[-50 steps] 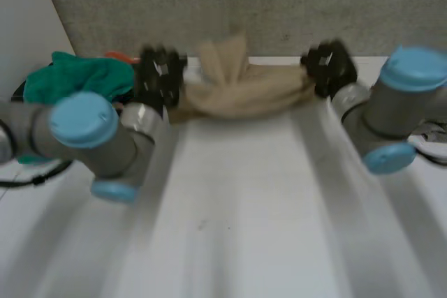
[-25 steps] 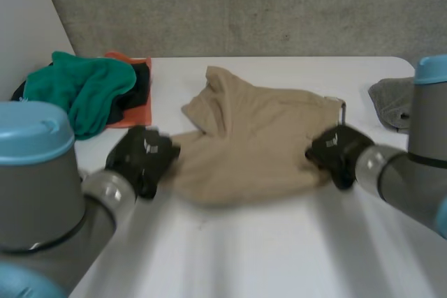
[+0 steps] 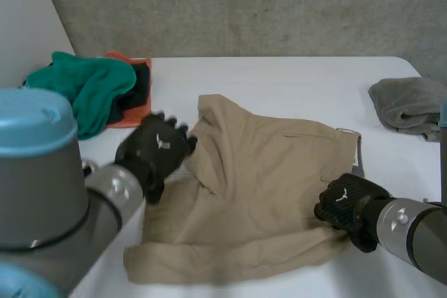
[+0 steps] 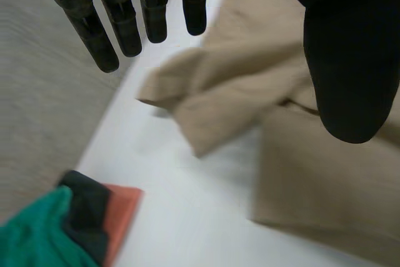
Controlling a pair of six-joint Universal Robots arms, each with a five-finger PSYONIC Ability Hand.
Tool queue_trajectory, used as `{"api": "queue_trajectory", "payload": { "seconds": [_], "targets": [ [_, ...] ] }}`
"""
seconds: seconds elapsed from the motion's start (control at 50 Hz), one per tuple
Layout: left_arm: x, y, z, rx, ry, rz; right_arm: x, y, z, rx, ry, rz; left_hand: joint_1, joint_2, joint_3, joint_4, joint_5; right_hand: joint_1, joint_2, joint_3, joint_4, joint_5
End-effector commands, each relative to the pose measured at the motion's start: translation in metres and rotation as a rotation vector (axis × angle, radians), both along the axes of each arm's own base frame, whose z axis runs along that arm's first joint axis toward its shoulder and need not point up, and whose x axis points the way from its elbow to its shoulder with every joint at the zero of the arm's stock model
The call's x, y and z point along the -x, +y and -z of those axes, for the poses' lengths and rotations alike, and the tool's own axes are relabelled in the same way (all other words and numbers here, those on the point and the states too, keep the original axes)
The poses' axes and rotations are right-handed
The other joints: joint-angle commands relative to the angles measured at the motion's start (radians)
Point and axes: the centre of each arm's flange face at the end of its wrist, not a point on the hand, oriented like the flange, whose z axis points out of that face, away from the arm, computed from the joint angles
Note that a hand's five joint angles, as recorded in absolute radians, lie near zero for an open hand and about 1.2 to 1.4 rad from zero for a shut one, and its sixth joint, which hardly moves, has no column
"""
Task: Fold the laundry.
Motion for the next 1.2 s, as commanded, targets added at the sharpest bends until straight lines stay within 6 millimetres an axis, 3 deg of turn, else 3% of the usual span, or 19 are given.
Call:
{"api": "queue_trajectory", "payload": {
  "seconds": [0.02,0.24,0.34,0.38,0.46,0.54,0.64,0.72,0.9,0.94,0.96,0.98,1.08,1.16,1.2],
  "targets": [
    [0.02,-0.057,0.022,0.046,0.089,0.074,-0.002,-0.005,0.005,0.023,-0.012,0.002,0.146,0.138,0.139,0.143,0.143,0.309,0.223,0.208,0.199,0.213],
    [0.046,-0.117,0.082,-0.037,0.125,0.18,-0.003,-0.007,0.018,-0.004,-0.001,0.002,0.267,0.259,0.26,0.264,0.264,0.309,0.223,0.208,0.199,0.213],
    [0.05,-0.132,0.107,-0.053,0.112,0.174,-0.004,-0.009,0.022,-0.001,-0.004,0.004,0.305,0.297,0.298,0.302,0.302,0.309,0.223,0.208,0.199,0.213],
    [0.052,-0.134,0.112,-0.055,0.108,0.173,-0.004,-0.01,0.022,0.002,-0.002,0.005,0.424,0.417,0.418,0.422,0.422,0.309,0.223,0.208,0.199,0.213],
    [0.052,-0.138,0.115,-0.049,0.105,0.158,-0.003,-0.01,0.024,-0.002,-0.001,0.006,1.102,1.094,1.095,1.099,1.099,0.309,0.223,0.208,0.199,0.213],
    [0.048,-0.135,0.115,-0.047,0.077,0.09,-0.004,-0.011,0.023,0.0,-0.003,0.005,1.115,1.107,1.108,1.112,1.112,0.309,0.223,0.208,0.199,0.213],
    [0.026,-0.128,0.098,-0.005,0.004,-0.071,-0.004,-0.012,0.022,0.005,-0.004,0.006,1.115,1.107,1.108,1.112,1.112,0.309,0.223,0.208,0.199,0.213],
    [0.016,-0.113,0.099,-0.003,-0.077,-0.092,-0.005,-0.012,0.022,0.007,-0.006,0.004,1.115,1.107,1.108,1.112,1.112,0.309,0.223,0.208,0.199,0.213],
    [0.01,-0.107,0.097,0.04,-0.131,-0.132,-0.008,-0.015,0.018,0.009,-0.062,0.044,1.109,1.102,1.103,1.106,1.107,0.309,0.223,0.208,0.199,0.213],
    [0.013,-0.104,0.095,0.045,-0.126,-0.127,-0.009,-0.016,0.018,0.011,-0.073,0.052,0.68,0.673,0.674,0.677,0.678,0.309,0.223,0.208,0.199,0.213],
    [0.015,-0.101,0.089,0.059,-0.12,-0.123,-0.008,-0.018,0.017,0.014,-0.082,0.061,0.192,0.185,0.186,0.189,0.19,0.309,0.223,0.208,0.199,0.213],
    [0.016,-0.1,0.084,0.069,-0.114,-0.12,-0.009,-0.018,0.017,0.017,-0.087,0.064,0.094,0.087,0.088,0.092,0.092,0.309,0.223,0.208,0.199,0.213],
    [0.014,-0.086,0.05,0.111,-0.057,-0.134,-0.011,-0.021,0.015,0.018,-0.122,0.071,0.079,0.071,0.072,0.076,0.076,0.309,0.223,0.208,0.199,0.213],
    [0.003,-0.066,0.023,0.101,0.038,-0.161,-0.012,-0.022,0.013,0.018,-0.139,0.07,0.088,0.08,0.081,0.085,0.085,0.309,0.223,0.208,0.199,0.213],
    [-0.004,-0.047,0.015,0.043,0.087,-0.169,-0.012,-0.023,0.013,0.021,-0.142,0.074,0.093,0.086,0.087,0.091,0.091,0.309,0.223,0.208,0.199,0.213]
  ]
}}
